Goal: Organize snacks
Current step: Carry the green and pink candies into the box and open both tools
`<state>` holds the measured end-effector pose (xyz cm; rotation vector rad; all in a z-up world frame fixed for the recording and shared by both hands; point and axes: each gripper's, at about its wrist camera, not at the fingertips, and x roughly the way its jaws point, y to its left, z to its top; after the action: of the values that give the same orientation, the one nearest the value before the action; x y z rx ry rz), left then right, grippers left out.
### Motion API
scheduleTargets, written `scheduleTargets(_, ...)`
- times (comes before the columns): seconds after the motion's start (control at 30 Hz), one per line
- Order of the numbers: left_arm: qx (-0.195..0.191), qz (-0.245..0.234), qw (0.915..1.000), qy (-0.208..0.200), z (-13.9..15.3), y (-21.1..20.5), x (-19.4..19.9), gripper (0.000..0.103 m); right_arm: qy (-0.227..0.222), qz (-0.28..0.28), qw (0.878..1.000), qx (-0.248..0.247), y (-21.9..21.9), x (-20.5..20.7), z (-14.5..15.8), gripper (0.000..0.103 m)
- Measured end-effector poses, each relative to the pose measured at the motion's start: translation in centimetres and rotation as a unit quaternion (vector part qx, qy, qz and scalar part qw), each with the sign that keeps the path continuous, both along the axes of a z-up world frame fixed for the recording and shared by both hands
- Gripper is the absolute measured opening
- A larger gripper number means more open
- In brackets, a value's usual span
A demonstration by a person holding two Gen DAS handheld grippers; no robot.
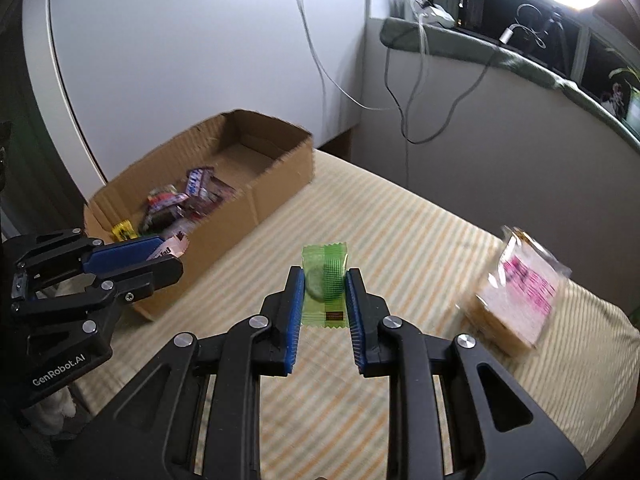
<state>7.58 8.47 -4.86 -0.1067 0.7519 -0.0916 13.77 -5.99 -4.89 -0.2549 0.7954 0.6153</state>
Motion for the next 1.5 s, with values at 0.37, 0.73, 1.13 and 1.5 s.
scheduleTargets(0.37,-0.002,0.035,0.9992,-0.02,1.2,4.7,-0.7,0.018,-0.015,0.029,0.999,0.006,6.9,-0.1,0.9,0.022)
scheduleTargets(0.73,-0.005,0.06,0.9979,-0.022,0.9,8.1,-0.4,0.018,-0.015,0.047,0.999,0.01,11.5,0.5,1.0,0.022)
scheduleTargets(1.13,-0.011,0.069,0.9975,-0.011,-0.3,9.5,1.2,0.018,0.006,0.057,0.998,0.005,14.0,1.6,-0.5,0.022)
scheduleTargets(1.5,-0.01,0.079,0.9968,-0.007,-0.5,9.8,1.4,0.02,0.01,0.058,0.998,0.007,14.4,2.2,-0.6,0.025)
